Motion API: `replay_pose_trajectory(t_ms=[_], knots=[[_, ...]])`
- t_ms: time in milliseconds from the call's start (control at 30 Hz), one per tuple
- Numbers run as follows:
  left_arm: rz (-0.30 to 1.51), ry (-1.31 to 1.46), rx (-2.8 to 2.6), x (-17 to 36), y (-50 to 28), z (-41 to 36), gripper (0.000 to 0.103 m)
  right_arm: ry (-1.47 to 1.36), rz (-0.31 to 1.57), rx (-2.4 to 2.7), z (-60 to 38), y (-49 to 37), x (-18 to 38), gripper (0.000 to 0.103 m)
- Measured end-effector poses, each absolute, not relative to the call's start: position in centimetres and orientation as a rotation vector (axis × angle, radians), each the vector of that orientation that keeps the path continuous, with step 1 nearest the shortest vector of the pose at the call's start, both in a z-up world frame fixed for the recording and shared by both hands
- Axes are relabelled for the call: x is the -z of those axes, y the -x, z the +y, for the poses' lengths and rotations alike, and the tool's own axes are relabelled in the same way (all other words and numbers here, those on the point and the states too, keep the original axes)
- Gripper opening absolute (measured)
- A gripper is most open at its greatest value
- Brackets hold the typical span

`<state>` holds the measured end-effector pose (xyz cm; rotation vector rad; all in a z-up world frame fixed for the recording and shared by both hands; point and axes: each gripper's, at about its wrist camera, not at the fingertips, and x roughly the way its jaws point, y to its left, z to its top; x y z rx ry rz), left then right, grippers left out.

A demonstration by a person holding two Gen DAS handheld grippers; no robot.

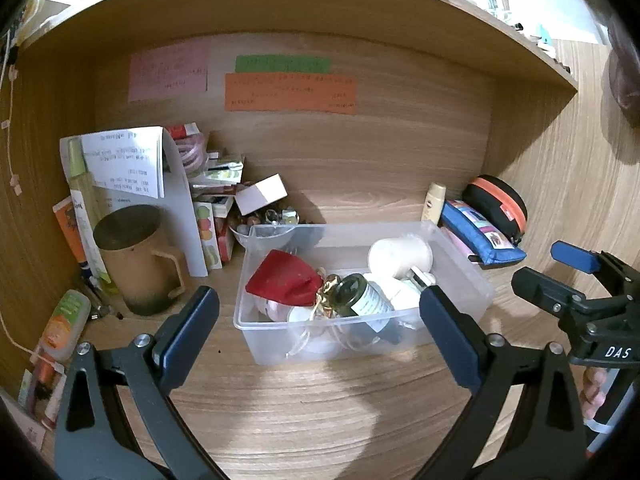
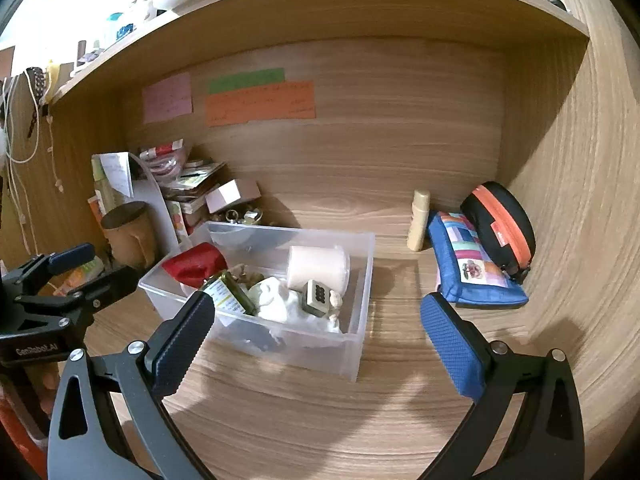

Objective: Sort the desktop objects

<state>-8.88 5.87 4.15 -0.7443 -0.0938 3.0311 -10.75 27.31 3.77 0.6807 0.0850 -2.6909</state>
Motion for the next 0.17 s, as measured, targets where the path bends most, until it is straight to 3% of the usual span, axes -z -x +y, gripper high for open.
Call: replay_pose_trajectory(t_ms=[167], knots=[[-0.102, 0.756, -3.020, -3.82, 9.04, 5.76, 0.101, -0.697, 0.079, 2.690, 27.23, 11.03, -3.53, 0.103]])
